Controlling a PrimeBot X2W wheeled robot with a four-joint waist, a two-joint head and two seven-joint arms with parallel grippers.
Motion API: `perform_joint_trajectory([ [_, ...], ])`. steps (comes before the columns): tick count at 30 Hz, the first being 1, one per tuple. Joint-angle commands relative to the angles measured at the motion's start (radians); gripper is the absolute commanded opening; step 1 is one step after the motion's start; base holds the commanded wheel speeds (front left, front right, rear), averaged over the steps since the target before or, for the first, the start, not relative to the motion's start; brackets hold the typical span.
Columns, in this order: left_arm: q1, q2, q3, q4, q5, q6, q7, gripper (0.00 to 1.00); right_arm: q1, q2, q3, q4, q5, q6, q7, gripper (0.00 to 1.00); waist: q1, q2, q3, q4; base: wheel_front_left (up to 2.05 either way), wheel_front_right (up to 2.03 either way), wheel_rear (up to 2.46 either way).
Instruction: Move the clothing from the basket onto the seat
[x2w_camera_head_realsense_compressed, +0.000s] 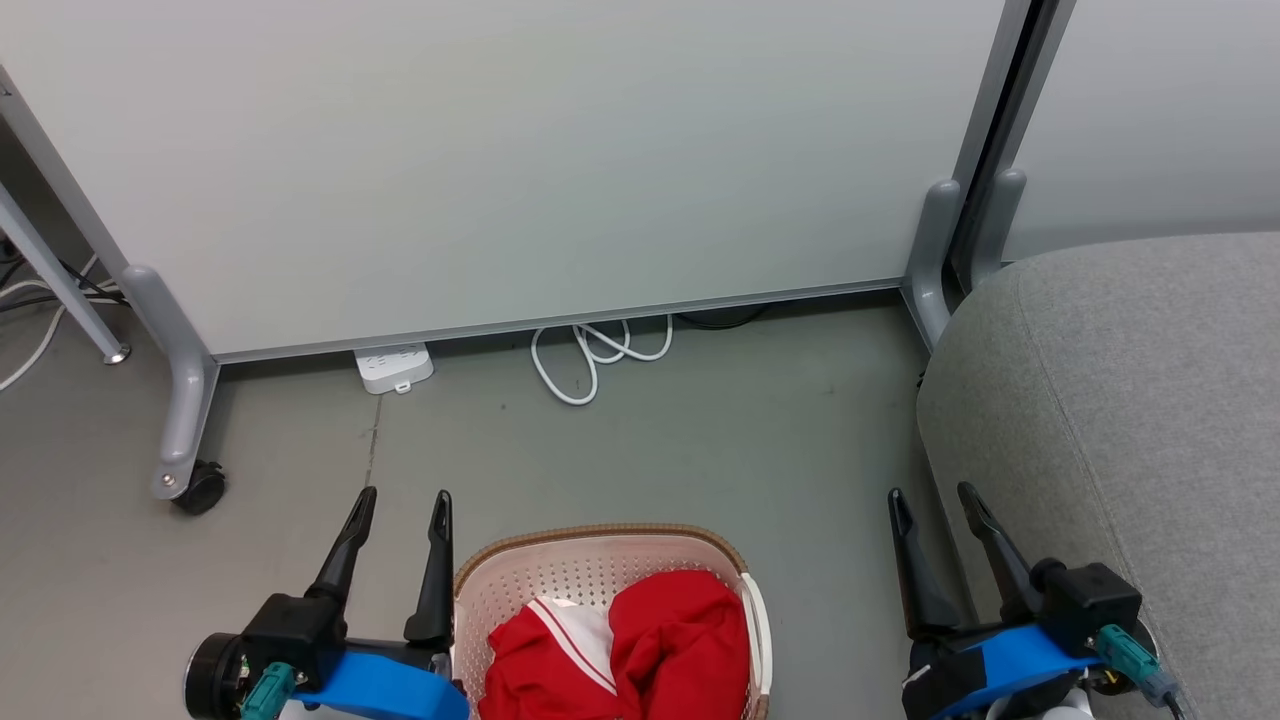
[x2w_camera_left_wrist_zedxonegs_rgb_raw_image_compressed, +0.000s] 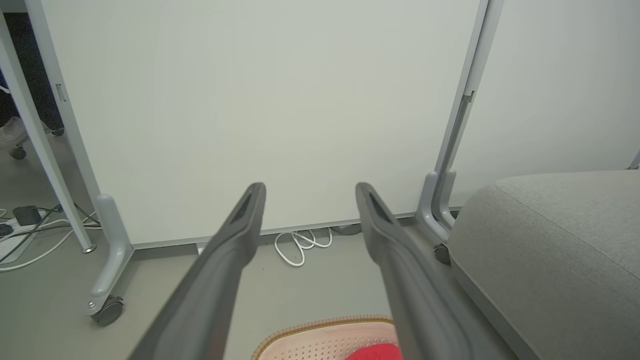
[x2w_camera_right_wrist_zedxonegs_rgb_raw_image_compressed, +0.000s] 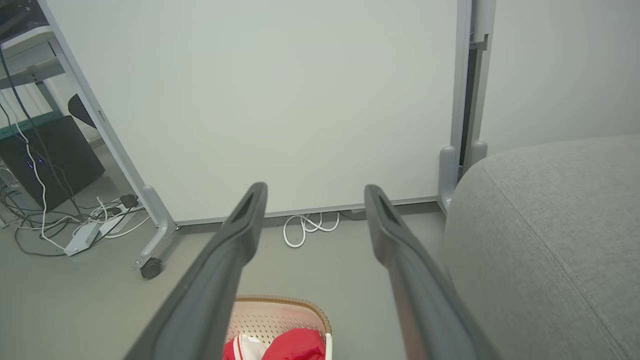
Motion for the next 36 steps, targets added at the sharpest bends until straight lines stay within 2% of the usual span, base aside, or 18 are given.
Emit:
perform_joint_trajectory([
  [1, -0.010, 0.006, -0.004, 0.002, 0.022, 0.006, -0.011, 1.00, -0.015, -0.004, 0.005, 0.004, -0.025, 0.000, -0.008, 1.00, 0.0000, 0.0000, 0.001, 0.001, 0.00, 0.00, 0.00],
  [15, -0.010, 0.006, 0.000, 0.010, 0.008, 0.000, -0.009, 1.00, -0.017, -0.004, 0.004, 0.012, -0.021, 0.000, -0.008, 1.00, 0.0000, 0.0000, 0.000, 0.004, 0.00, 0.00, 0.00],
  [21, -0.031, 0.006, -0.010, 0.025, 0.022, -0.016, -0.009, 1.00, -0.019, -0.004, 0.006, 0.010, -0.019, 0.000, -0.008, 1.00, 0.0000, 0.0000, 0.010, -0.002, 0.00, 0.00, 0.00],
  [28, -0.093, 0.005, -0.026, 0.071, 0.050, -0.043, -0.008, 1.00, -0.043, -0.003, 0.002, 0.002, -0.024, 0.000, -0.008, 1.00, 0.0000, 0.0000, 0.053, -0.026, 0.00, 0.00, 0.00],
  [36, -0.220, 0.006, -0.068, 0.171, 0.088, -0.076, -0.008, 1.00, -0.094, -0.003, 0.001, -0.016, -0.024, 0.000, -0.007, 1.00, 0.0000, 0.0000, 0.158, -0.081, 0.00, 0.00, 0.00],
])
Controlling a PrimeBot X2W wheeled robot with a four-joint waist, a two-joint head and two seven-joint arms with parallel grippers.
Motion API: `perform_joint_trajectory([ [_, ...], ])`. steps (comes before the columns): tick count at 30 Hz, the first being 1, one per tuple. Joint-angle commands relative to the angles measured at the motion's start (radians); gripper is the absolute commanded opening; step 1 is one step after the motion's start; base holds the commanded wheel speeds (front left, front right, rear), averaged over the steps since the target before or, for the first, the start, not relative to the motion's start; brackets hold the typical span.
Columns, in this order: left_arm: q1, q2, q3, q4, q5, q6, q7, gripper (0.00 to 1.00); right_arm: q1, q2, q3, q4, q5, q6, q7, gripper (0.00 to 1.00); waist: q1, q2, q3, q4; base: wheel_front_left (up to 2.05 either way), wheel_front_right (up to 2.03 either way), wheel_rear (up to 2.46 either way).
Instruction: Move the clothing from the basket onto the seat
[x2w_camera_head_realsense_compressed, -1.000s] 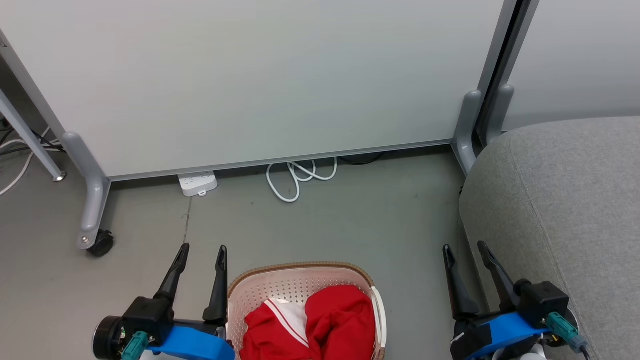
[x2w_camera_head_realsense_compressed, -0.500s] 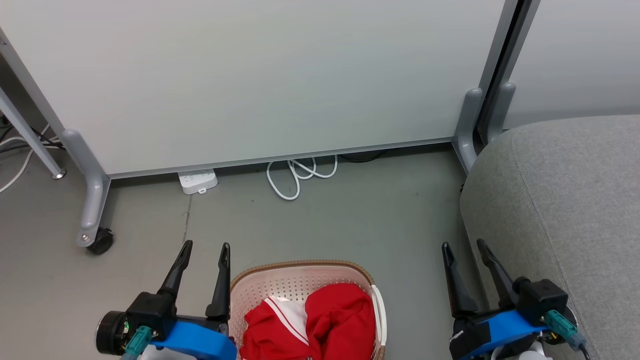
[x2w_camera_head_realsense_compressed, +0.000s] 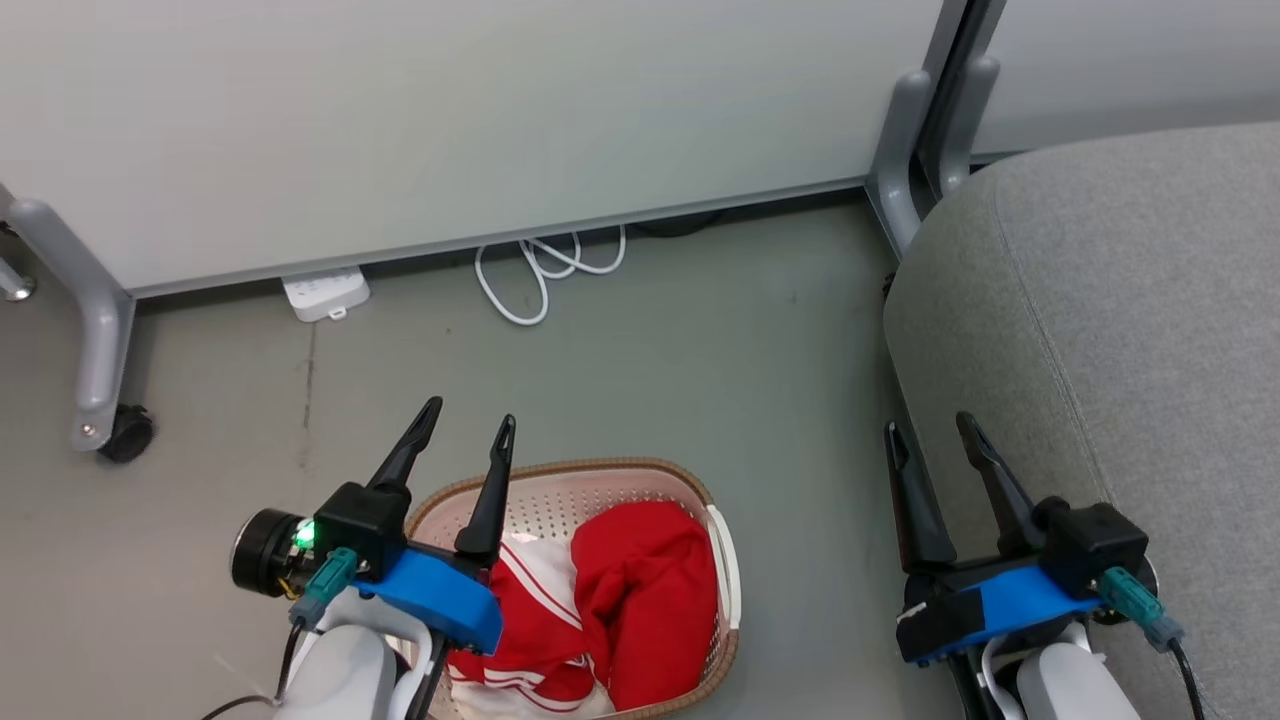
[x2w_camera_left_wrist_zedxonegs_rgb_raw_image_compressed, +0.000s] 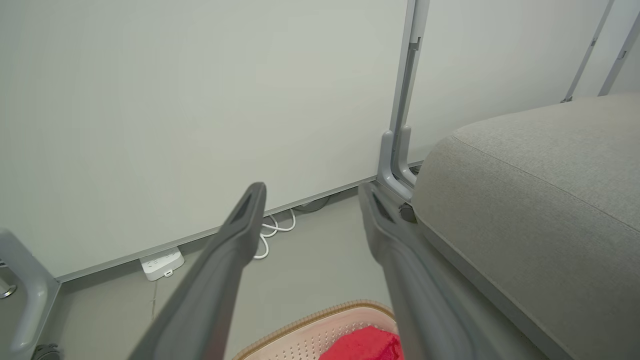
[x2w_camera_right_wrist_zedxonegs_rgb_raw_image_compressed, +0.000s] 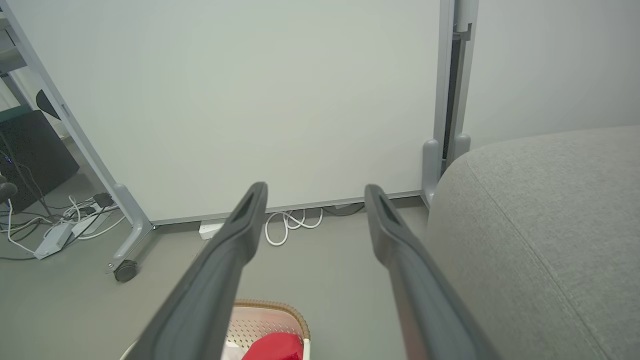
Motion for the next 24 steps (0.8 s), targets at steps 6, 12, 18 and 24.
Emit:
perform_joint_trajectory([
  [6, -0.115, 0.016, -0.052, 0.099, 0.015, -0.013, -0.003, 1.00, -0.067, -0.002, 0.003, -0.030, 0.009, 0.000, -0.002, 1.00, -0.0001, 0.0000, 0.134, -0.071, 0.00, 0.00, 0.00],
  [12, -0.218, 0.042, -0.132, 0.208, 0.016, -0.017, -0.003, 1.00, -0.127, -0.002, 0.011, -0.057, 0.020, 0.000, -0.002, 1.00, -0.0001, 0.0000, 0.244, -0.109, 0.00, 0.00, 0.00],
  [18, -0.314, 0.073, -0.223, 0.302, -0.008, -0.017, -0.003, 1.00, -0.187, -0.002, 0.020, -0.079, 0.028, 0.000, -0.002, 1.00, -0.0001, 0.0000, 0.355, -0.138, 0.00, 0.00, 0.00],
  [24, -0.395, 0.094, -0.301, 0.380, -0.029, -0.016, -0.003, 1.00, -0.235, -0.002, 0.031, -0.104, 0.024, 0.000, -0.002, 1.00, -0.0001, 0.0000, 0.457, -0.155, 0.00, 0.00, 0.00],
])
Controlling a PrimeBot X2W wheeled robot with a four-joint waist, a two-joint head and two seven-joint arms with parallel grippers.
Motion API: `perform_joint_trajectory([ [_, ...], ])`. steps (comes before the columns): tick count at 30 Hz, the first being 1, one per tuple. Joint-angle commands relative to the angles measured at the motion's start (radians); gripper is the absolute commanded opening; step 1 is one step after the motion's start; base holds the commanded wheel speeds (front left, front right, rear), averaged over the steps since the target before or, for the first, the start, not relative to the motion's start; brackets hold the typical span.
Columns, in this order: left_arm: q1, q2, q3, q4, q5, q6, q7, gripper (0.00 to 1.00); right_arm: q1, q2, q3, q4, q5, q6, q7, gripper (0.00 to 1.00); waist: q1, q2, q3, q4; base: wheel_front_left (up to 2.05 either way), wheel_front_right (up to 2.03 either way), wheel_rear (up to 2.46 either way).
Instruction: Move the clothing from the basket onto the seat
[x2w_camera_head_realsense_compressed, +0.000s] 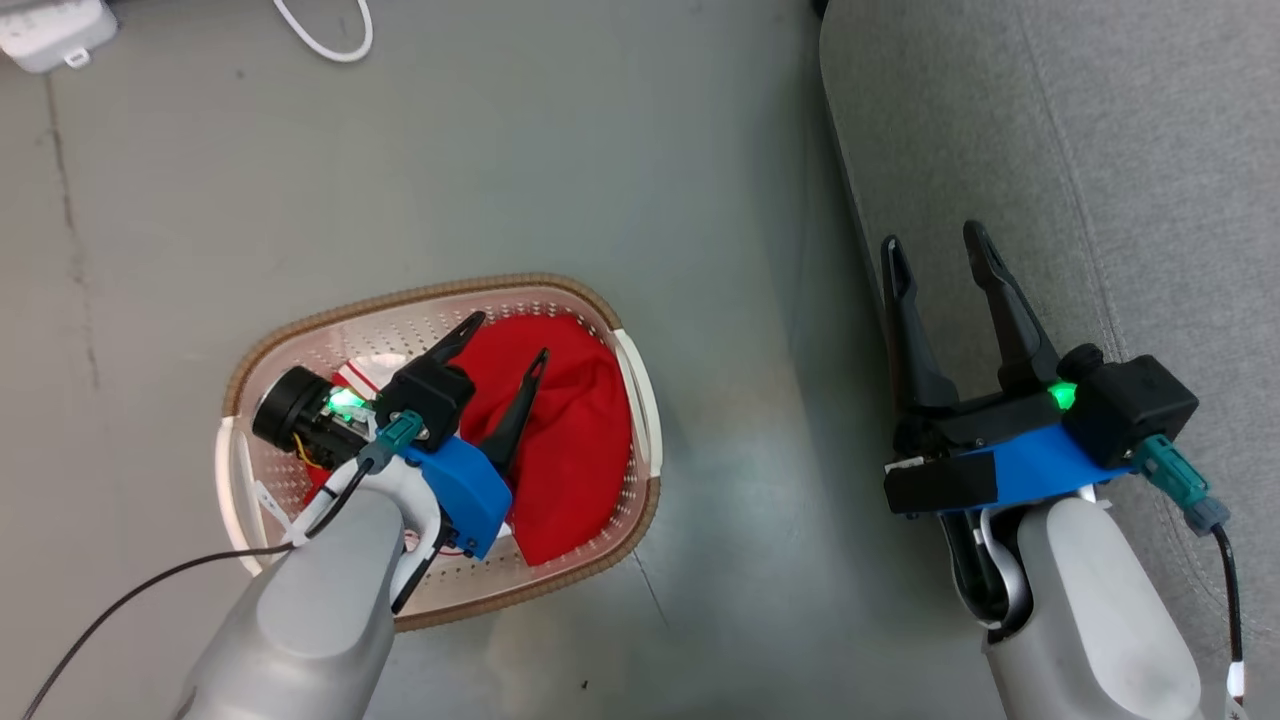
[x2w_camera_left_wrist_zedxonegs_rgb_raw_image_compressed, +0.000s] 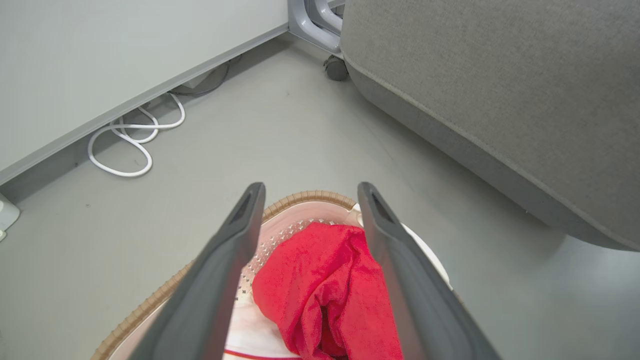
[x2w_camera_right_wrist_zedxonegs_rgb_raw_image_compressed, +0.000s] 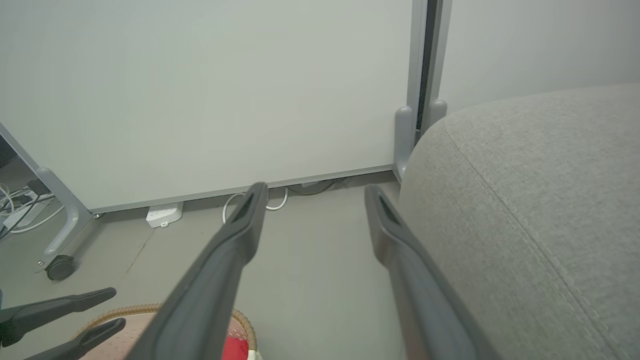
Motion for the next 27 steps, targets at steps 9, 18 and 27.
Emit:
perform_joint_trajectory([
  [9, -0.126, 0.045, -0.108, 0.112, -0.019, 0.000, -0.003, 1.00, -0.083, -0.001, 0.016, -0.056, -0.008, -0.001, -0.001, 1.00, -0.0002, 0.0000, 0.205, -0.048, 0.00, 0.00, 0.00],
  [18, -0.220, 0.074, -0.187, 0.220, -0.024, -0.001, -0.003, 1.00, -0.123, -0.001, 0.031, -0.108, -0.013, -0.001, -0.001, 1.00, -0.0002, 0.0000, 0.333, -0.073, 0.00, 0.00, 0.00],
  [27, -0.314, 0.105, -0.219, 0.283, -0.034, -0.001, -0.003, 1.00, -0.142, -0.001, 0.039, -0.156, -0.021, -0.001, -0.001, 1.00, -0.0002, 0.0000, 0.438, -0.084, 0.00, 0.00, 0.00],
])
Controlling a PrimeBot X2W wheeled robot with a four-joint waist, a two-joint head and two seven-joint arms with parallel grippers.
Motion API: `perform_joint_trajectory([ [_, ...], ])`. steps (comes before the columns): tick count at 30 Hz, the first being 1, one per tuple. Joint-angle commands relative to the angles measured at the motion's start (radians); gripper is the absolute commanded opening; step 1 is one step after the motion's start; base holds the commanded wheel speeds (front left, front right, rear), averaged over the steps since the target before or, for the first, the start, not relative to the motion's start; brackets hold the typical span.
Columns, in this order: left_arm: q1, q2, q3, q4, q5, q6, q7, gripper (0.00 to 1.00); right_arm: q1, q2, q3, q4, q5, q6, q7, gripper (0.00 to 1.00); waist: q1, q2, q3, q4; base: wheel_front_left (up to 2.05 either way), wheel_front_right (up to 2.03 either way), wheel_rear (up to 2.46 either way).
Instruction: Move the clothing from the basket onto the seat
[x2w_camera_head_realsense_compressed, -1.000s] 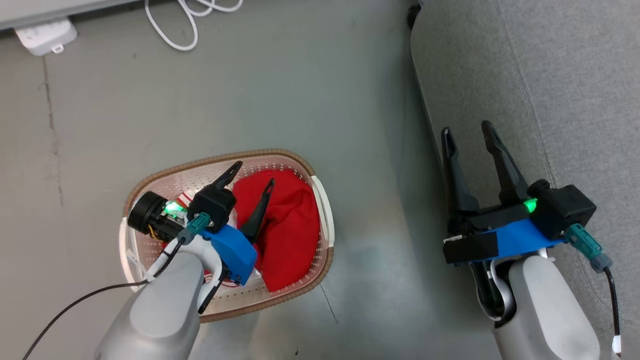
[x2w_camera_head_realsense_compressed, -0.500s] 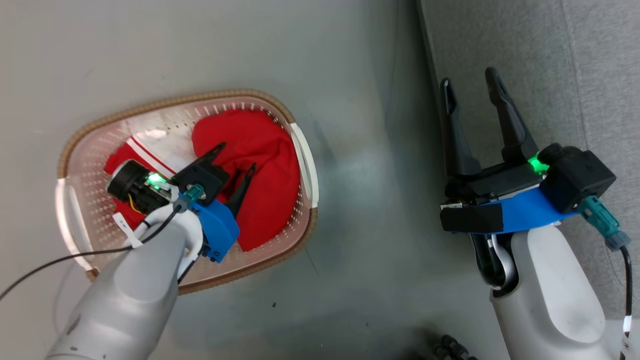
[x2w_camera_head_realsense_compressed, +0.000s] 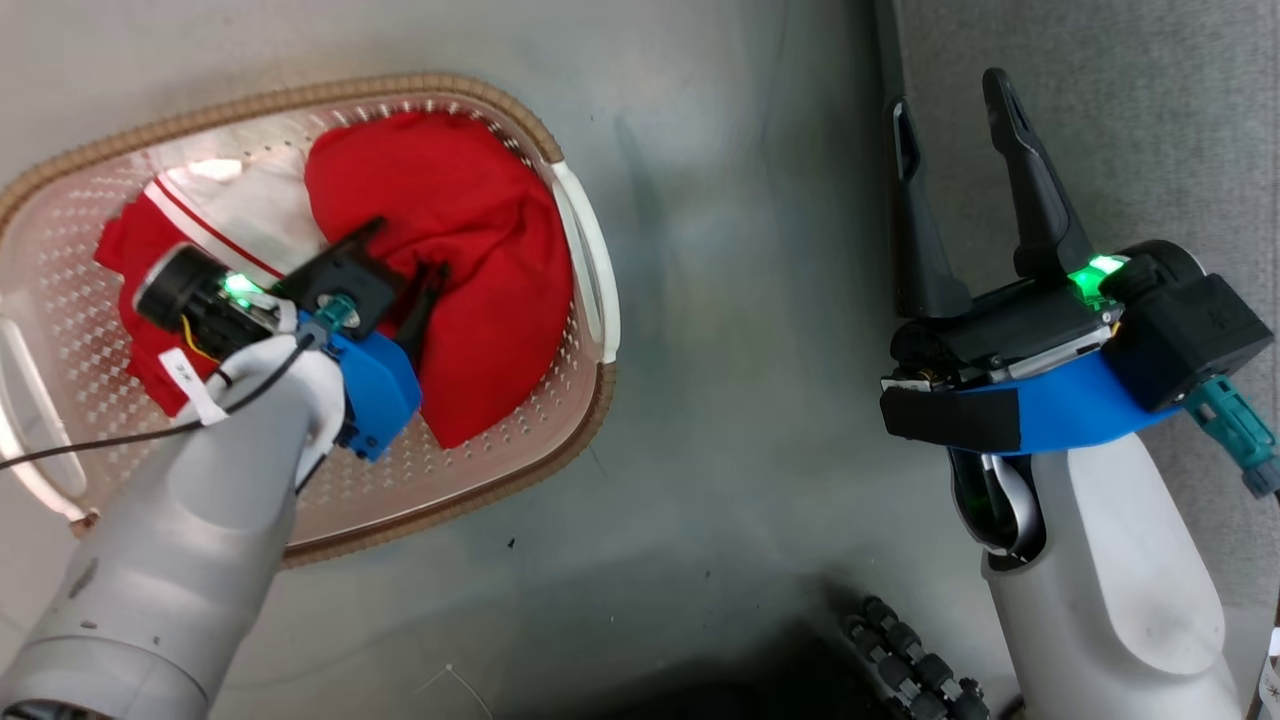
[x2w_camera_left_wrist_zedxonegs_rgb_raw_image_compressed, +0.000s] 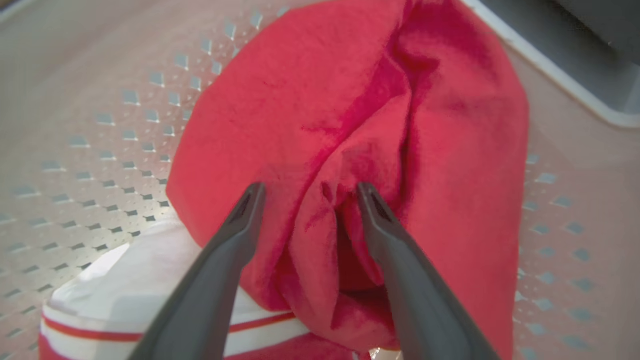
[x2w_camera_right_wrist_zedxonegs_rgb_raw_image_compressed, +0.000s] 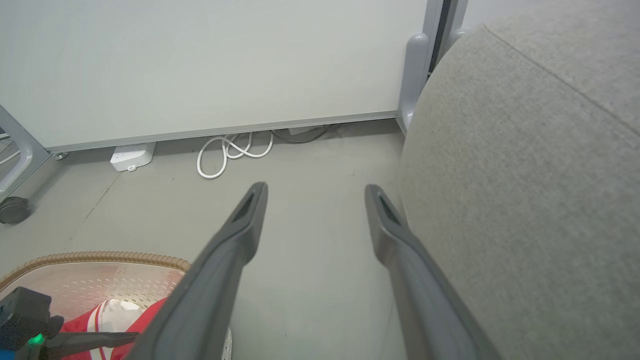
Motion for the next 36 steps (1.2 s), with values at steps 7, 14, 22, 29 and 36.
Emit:
perform_joint_trajectory([
  [7, -0.070, 0.017, -0.014, 0.055, 0.013, 0.006, -0.003, 1.00, -0.016, -0.001, 0.004, -0.030, -0.006, -0.001, -0.001, 1.00, -0.0001, 0.0000, 0.074, -0.003, 0.00, 0.00, 0.00],
  [14, -0.108, -0.008, -0.039, 0.142, 0.028, 0.017, -0.003, 0.41, -0.012, -0.001, 0.003, -0.043, -0.007, -0.001, -0.001, 1.00, -0.0001, 0.0000, 0.088, 0.000, 0.00, 0.00, 0.00],
  [22, -0.118, -0.029, -0.050, 0.143, 0.019, 0.011, -0.003, 0.00, -0.009, -0.001, -0.003, -0.043, -0.011, -0.001, -0.001, 1.00, -0.0001, 0.0000, 0.085, 0.009, 0.00, 0.00, 0.00],
  [29, -0.090, -0.048, -0.044, 0.087, -0.005, 0.008, -0.003, 0.00, -0.018, -0.001, -0.002, -0.029, -0.016, -0.001, -0.001, 1.00, -0.0001, 0.0000, 0.053, 0.032, 0.00, 0.00, 0.00],
  [36, -0.034, -0.069, -0.029, -0.035, -0.028, 0.005, -0.003, 0.00, -0.015, -0.001, -0.005, 0.000, -0.028, -0.001, -0.001, 1.00, -0.0001, 0.0000, -0.012, 0.072, 0.00, 0.00, 0.00],
])
